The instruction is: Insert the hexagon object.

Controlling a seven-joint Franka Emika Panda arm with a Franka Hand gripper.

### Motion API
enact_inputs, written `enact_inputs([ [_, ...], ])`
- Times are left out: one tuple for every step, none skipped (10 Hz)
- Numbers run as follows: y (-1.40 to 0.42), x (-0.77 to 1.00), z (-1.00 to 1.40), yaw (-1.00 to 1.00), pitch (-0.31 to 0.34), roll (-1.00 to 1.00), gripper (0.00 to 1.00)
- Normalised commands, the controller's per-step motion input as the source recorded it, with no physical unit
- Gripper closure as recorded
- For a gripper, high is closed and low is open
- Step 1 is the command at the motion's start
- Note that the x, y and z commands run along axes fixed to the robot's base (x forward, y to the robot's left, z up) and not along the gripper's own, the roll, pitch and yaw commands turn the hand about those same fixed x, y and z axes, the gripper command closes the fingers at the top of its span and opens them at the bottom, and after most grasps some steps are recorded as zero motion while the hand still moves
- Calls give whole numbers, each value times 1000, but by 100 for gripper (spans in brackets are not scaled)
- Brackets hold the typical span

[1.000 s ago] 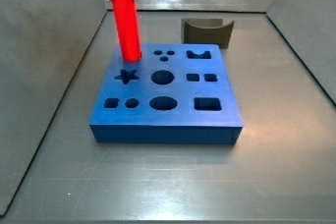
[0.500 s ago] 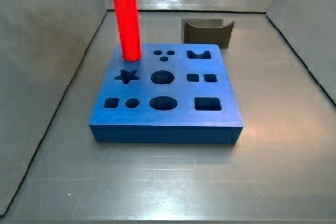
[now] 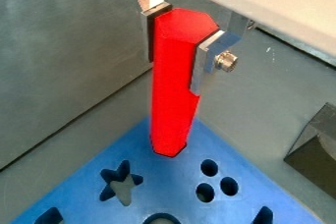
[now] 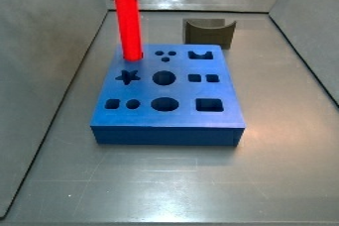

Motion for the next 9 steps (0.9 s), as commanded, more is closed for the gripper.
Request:
enact_inputs([
  [0, -23, -237, 0, 70, 326, 100],
  [-120, 0, -269, 0, 91, 477, 100],
  [-189, 0, -406, 0, 29, 466, 100],
  [-229, 0, -577, 0, 0, 413, 100],
  [-251, -14, -694, 0, -51, 334, 100],
  [-209, -17, -786, 6, -136, 240, 100],
  [-86, 0, -817, 0, -216, 43, 100],
  [43, 0, -466, -26, -300, -200, 100],
  [157, 0, -26, -103, 0, -154, 100],
])
